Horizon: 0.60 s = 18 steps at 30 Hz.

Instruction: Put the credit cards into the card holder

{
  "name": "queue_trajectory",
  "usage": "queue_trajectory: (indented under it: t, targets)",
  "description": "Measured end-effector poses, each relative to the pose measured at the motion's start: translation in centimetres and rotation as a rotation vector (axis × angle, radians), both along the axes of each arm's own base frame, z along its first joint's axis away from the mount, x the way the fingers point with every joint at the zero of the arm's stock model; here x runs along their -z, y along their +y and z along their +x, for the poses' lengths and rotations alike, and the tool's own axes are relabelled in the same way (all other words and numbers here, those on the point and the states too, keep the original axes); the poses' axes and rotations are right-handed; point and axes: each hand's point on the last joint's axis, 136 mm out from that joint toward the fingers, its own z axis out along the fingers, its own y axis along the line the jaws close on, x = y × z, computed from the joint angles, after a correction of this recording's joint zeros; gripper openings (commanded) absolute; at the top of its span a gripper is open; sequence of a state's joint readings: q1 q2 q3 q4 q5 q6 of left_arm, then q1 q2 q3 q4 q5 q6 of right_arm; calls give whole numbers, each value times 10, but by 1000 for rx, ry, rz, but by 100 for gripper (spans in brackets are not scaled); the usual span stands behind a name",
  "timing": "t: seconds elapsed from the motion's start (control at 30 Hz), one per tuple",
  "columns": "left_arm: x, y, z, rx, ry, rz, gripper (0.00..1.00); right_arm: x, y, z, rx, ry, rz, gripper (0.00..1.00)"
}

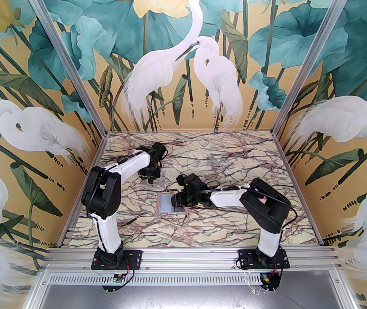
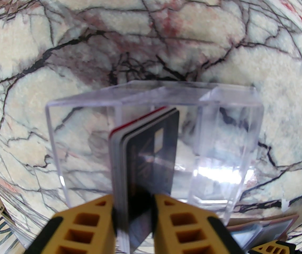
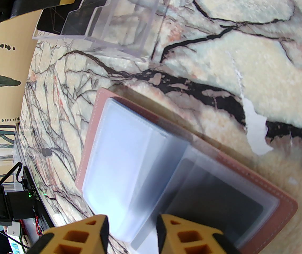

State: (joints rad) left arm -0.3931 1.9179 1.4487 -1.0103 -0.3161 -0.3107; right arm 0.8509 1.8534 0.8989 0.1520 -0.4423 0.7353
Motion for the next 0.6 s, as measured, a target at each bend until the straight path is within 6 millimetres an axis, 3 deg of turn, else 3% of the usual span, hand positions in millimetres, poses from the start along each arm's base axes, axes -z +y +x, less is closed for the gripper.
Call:
queue_trajectory:
  t: [0.5, 0.6]
  targets:
    - [-22, 2, 1, -1, -42, -1, 28, 0, 0, 0, 0, 1, -1, 38]
    - [-22, 2, 1, 2, -40, 0, 43, 0, 0, 0, 0, 1, -1, 38]
